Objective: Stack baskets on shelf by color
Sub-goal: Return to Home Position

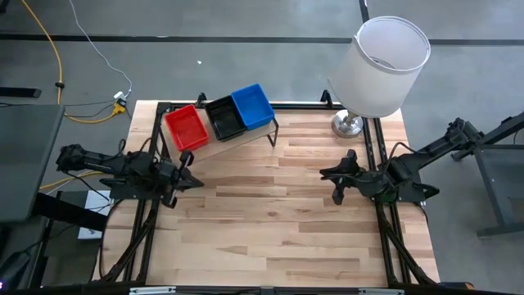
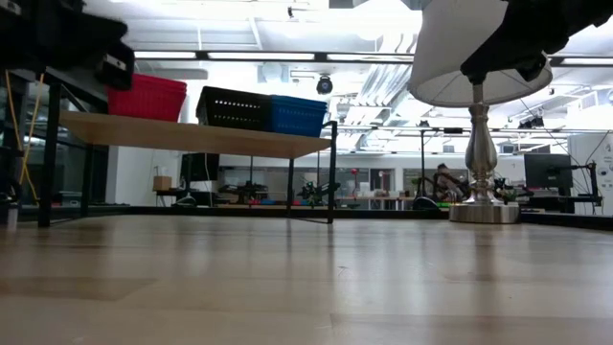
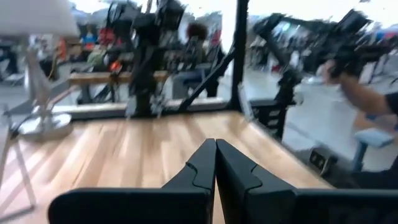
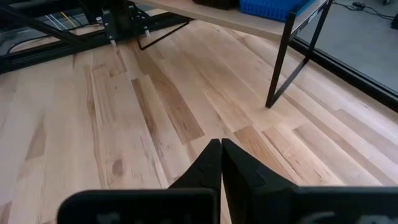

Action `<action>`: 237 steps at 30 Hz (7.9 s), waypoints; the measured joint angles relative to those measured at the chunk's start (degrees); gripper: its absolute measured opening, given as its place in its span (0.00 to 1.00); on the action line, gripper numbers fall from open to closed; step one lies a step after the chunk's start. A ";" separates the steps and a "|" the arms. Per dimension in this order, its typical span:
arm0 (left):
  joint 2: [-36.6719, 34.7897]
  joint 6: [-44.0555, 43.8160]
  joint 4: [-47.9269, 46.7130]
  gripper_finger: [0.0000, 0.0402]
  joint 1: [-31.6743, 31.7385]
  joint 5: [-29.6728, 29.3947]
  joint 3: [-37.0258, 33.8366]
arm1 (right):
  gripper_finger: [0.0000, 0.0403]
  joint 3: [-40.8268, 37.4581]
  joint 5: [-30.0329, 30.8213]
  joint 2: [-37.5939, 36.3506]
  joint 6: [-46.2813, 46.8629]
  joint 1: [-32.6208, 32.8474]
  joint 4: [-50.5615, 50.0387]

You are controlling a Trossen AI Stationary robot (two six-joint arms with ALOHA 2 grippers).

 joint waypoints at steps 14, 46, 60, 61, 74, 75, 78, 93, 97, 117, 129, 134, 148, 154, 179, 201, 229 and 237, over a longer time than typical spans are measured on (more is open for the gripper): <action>0.14 1.96 3.87 0.00 0.00 2.58 -4.07 | 0.00 0.00 0.00 0.02 0.02 0.00 0.02; -0.01 -3.91 0.21 0.00 0.00 -6.13 -4.37 | 0.00 0.00 -0.09 0.02 -0.07 -0.02 0.02; -0.01 -3.93 0.25 0.00 -0.02 -6.00 -4.37 | 0.00 -6.54 -8.69 -9.51 -11.54 -0.63 8.98; -0.01 -3.93 0.25 0.00 -0.02 -6.00 -4.37 | 0.00 -8.80 -12.80 -10.63 -14.71 -1.51 13.75; -0.01 -3.93 0.27 0.00 -0.02 -6.00 -4.35 | 0.00 -18.48 -41.86 -23.13 -23.41 -29.37 24.21; -0.01 -3.93 0.27 0.00 -0.02 -6.00 -4.35 | 0.00 -19.15 -41.91 -23.73 -23.41 -30.24 24.19; -0.01 -3.93 0.27 0.00 -0.02 -6.00 -4.35 | 0.00 -22.08 -42.18 -25.91 -23.39 -30.86 24.20; -0.01 -3.93 0.27 0.00 -0.02 -6.00 -4.33 | 0.00 -33.31 -30.34 -42.53 -25.74 -21.03 24.77; -0.03 -3.93 0.28 0.00 -0.02 -6.00 -4.33 | 0.00 -33.31 -31.15 -43.88 -26.65 -19.05 24.62; -0.01 -3.93 0.29 0.00 -0.01 -6.00 -4.33 | 0.00 -33.31 -33.22 -42.62 -27.69 -17.97 24.24; -0.02 -3.93 0.29 0.00 -0.02 -6.00 -4.33 | 0.00 -33.31 -33.31 -42.62 -27.69 -17.97 24.19; -0.03 -3.93 0.27 0.00 -0.01 -6.00 -4.33 | 0.00 -33.31 -33.29 -42.62 -27.69 -17.97 24.19; -9.74 -3.93 -0.95 0.00 -0.02 -6.00 -4.28 | 0.00 -33.31 -33.27 -42.64 -27.69 -17.97 24.17; -10.17 -3.95 0.97 0.00 -0.02 -5.99 -4.28 | 0.00 -33.31 -33.22 -42.64 -27.69 -17.97 24.17; -9.41 2.56 -5.65 0.01 0.00 -5.10 -4.33 | 0.00 -33.31 -33.18 -42.64 -27.69 -17.97 24.17; -9.39 2.56 -5.72 0.01 0.00 -5.10 -4.33 | 0.00 -33.31 -33.24 -42.64 -27.68 -17.97 24.17; -9.39 2.56 -5.72 0.01 -0.01 -5.10 -4.33 | 0.00 -33.31 -33.22 -42.66 -27.67 -17.98 24.17; -9.39 2.56 -5.72 0.01 0.00 -5.10 -4.33 | 0.00 -33.31 -33.22 -42.66 -27.69 -17.98 24.17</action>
